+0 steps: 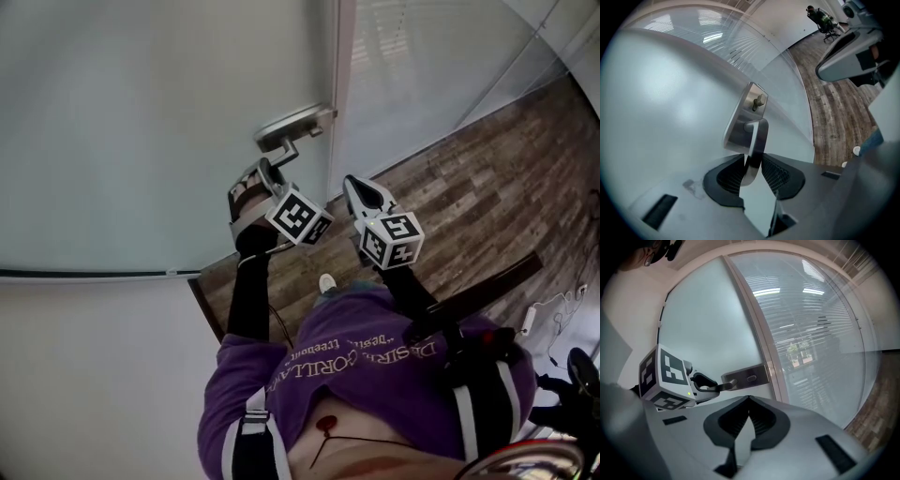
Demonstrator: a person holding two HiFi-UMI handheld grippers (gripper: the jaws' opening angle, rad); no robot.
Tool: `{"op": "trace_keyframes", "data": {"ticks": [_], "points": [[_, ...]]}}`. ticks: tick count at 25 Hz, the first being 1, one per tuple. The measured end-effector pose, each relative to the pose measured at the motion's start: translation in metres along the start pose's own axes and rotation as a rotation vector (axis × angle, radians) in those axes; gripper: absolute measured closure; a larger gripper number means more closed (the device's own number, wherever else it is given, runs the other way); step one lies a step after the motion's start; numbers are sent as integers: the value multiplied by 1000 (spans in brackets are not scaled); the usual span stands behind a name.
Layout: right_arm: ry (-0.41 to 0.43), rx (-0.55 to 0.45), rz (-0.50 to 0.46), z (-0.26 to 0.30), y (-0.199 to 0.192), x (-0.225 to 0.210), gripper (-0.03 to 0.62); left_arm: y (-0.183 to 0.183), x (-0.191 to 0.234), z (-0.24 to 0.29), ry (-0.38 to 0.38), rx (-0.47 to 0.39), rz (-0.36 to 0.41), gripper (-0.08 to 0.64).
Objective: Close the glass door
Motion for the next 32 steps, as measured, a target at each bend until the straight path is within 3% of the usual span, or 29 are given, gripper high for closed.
{"op": "trace_keyframes", "data": {"ticks": [11,22,32], "points": [[0,6,8,8,-1,-7,595,4,6,7,-10,-2,-35,445],[58,45,12,24,18,-33,595,13,13,23,-31,64,-96,445],[57,50,17,24,18,-43,595,7,18,31,-4,87,-129,443]]}}
Point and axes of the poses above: the fingertips, and each gripper's own axes: z forward along the fingers, x to its left, y out of its top, the point moved 4 cm from there along -z, backward along the fingers, and after that the axes turned 2 degrees about -x, right-handed, at the moved point
